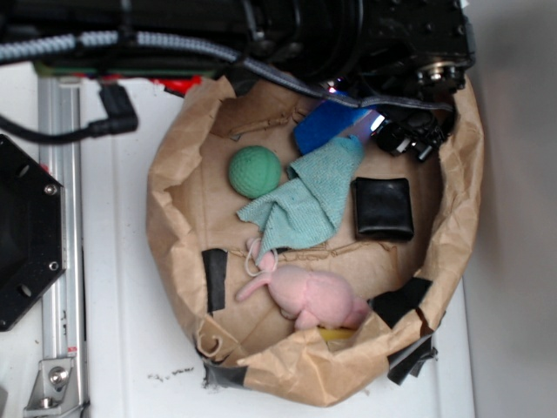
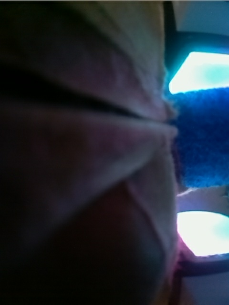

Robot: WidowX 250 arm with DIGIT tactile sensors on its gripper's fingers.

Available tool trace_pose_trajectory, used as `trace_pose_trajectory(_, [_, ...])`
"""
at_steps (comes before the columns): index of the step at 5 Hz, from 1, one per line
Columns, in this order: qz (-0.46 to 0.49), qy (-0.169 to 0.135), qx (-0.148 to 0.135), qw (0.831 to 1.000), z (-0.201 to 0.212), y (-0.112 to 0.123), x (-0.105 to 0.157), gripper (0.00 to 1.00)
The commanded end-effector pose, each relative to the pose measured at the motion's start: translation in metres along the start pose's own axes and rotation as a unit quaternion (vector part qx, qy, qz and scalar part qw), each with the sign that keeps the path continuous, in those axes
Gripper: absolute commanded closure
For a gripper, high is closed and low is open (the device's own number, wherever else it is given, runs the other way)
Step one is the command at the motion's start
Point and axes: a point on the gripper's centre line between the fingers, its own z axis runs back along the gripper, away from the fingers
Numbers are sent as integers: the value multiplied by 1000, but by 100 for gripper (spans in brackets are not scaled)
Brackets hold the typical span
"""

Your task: Grab the blue sponge.

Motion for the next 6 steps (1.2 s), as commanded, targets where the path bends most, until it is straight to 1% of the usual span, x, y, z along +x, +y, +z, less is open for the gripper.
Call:
trace_pose_trajectory(1, [-35, 2, -31, 999, 0, 2, -12, 100])
trace_pose_trajectory(2, [-74, 15, -54, 996, 27, 6, -18, 100])
trace_pose_trajectory(3, [-78, 13, -75, 994, 61, 6, -20, 100])
trace_pose_trajectory(4, [-149, -42, -72, 985, 113, -12, -30, 100])
trace_pose_trajectory(5, [-216, -116, -109, 963, 167, -21, -50, 100])
trace_pose_trajectory(6, [-237, -128, -97, 958, 204, -9, -61, 100])
